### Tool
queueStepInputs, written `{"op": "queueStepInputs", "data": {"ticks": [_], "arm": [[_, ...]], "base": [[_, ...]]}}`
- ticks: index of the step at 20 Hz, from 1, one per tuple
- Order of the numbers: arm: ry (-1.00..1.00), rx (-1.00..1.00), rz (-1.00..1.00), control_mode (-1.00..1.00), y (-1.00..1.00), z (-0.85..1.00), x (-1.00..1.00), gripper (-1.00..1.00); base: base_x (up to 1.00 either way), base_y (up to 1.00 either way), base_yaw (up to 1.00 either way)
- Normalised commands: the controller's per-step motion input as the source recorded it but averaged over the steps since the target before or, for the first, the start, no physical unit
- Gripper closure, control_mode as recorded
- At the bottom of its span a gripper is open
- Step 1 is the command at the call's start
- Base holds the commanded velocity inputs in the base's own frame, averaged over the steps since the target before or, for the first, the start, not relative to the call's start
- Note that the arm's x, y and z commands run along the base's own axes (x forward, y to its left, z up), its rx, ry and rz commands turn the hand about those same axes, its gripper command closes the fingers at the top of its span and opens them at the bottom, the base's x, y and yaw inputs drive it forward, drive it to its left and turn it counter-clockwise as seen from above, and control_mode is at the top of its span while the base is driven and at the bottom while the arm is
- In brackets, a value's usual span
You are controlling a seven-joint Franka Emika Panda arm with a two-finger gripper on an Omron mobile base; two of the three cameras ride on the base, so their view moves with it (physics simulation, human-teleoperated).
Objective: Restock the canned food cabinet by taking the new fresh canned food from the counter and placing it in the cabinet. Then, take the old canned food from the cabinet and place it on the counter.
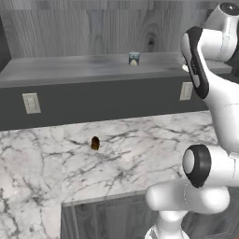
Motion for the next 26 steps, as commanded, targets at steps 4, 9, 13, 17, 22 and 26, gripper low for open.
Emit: {"op": "queueStepInputs", "data": {"ticks": [4, 9, 13, 17, 22, 26], "arm": [[0.00, 0.00, 0.00, -1.00, 0.01, -0.15, 0.79, 1.00], [0.00, 0.00, 0.00, -1.00, 0.00, -0.18, 0.82, 1.00], [-0.02, 0.00, 0.00, -1.00, 0.00, -0.29, 0.68, 1.00], [-0.08, 0.00, 0.00, -1.00, 0.00, -0.17, 0.44, -1.00], [-0.02, 0.00, 0.00, -1.00, 0.00, -0.02, 0.06, -1.00], [-0.12, 0.00, 0.00, -1.00, 0.00, -0.02, 0.00, -1.00]], "base": [[0.00, 0.00, 0.00], [0.00, 0.00, 0.00], [0.00, 0.00, 0.00], [0.00, 0.00, 0.00], [0.00, 0.00, 0.00], [0.00, 0.00, 0.00]]}}
